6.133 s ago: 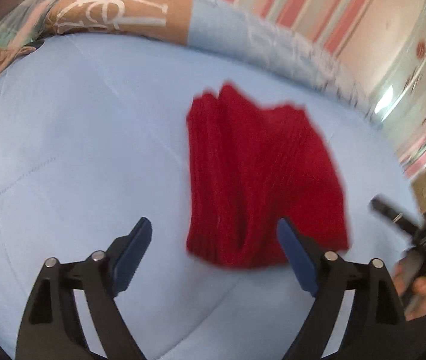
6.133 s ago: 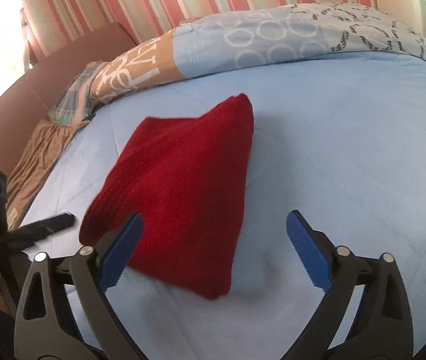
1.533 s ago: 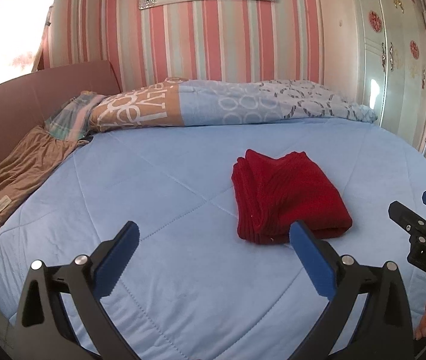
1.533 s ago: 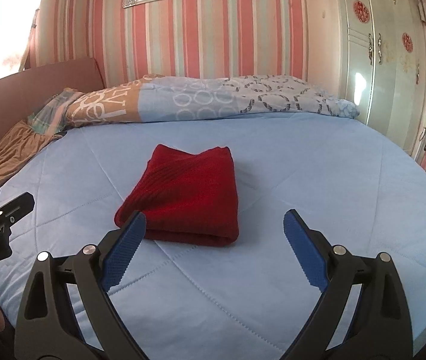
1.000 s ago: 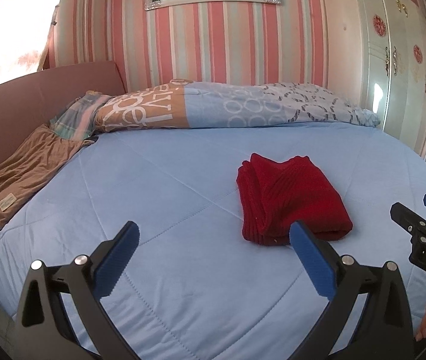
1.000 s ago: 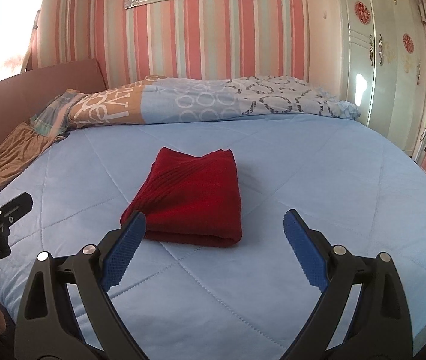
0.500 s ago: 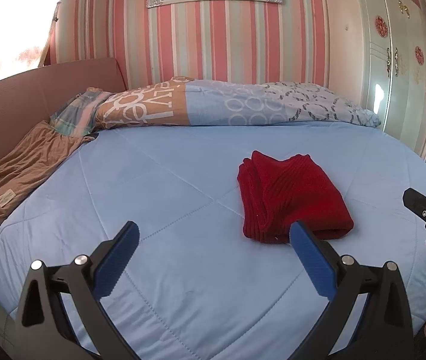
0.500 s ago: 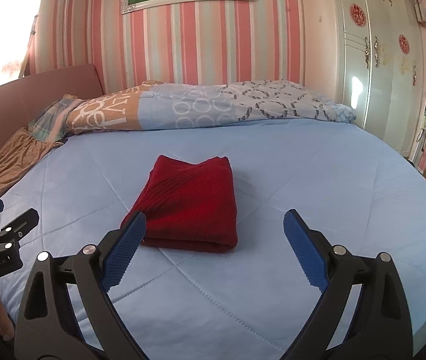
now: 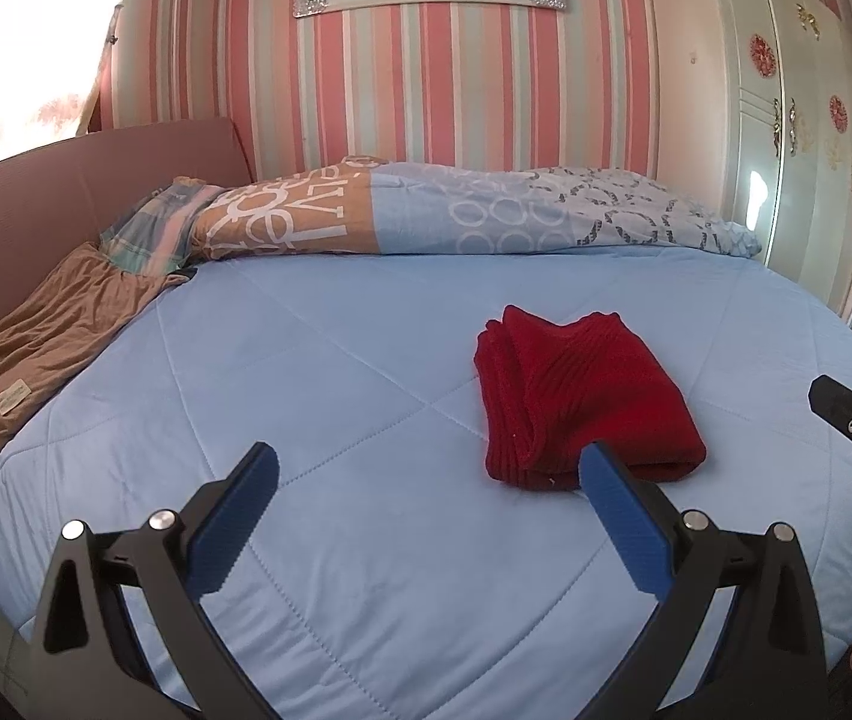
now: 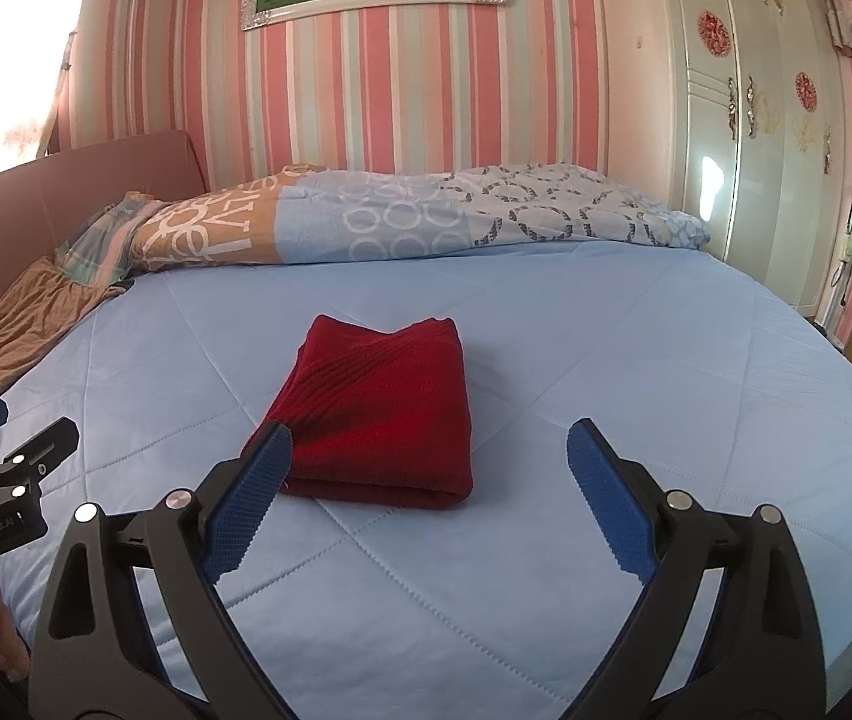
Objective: Fold small clothes
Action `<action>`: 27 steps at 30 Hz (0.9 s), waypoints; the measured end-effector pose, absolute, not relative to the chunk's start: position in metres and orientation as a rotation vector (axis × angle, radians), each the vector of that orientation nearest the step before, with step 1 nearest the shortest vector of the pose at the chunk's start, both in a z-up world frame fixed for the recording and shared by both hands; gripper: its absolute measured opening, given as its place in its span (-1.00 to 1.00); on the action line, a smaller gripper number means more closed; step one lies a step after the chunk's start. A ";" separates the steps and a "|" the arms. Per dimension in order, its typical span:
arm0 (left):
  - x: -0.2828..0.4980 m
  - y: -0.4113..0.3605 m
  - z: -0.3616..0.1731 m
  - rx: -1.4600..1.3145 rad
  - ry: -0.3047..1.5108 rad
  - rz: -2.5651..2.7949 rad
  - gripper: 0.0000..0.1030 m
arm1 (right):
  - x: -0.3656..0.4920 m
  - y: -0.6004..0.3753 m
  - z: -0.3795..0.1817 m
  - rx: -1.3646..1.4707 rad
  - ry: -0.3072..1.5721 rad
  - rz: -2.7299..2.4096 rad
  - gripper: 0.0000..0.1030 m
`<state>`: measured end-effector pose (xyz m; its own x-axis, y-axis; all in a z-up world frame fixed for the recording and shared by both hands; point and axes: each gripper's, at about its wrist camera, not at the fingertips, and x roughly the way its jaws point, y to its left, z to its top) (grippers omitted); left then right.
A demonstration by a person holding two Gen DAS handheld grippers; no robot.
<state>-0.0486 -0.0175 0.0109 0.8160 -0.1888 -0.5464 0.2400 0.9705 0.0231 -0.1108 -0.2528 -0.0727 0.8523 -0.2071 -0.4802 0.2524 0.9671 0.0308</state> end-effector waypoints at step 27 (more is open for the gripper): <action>-0.048 -0.014 0.012 0.093 0.550 -0.211 0.96 | -0.114 -0.248 -0.069 0.077 0.482 -0.244 0.80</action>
<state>-0.0479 -0.0144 0.0121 0.8315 -0.1740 -0.5276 0.2236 0.9742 0.0312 -0.1141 -0.2484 -0.0692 0.8576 -0.2143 -0.4676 0.2506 0.9679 0.0161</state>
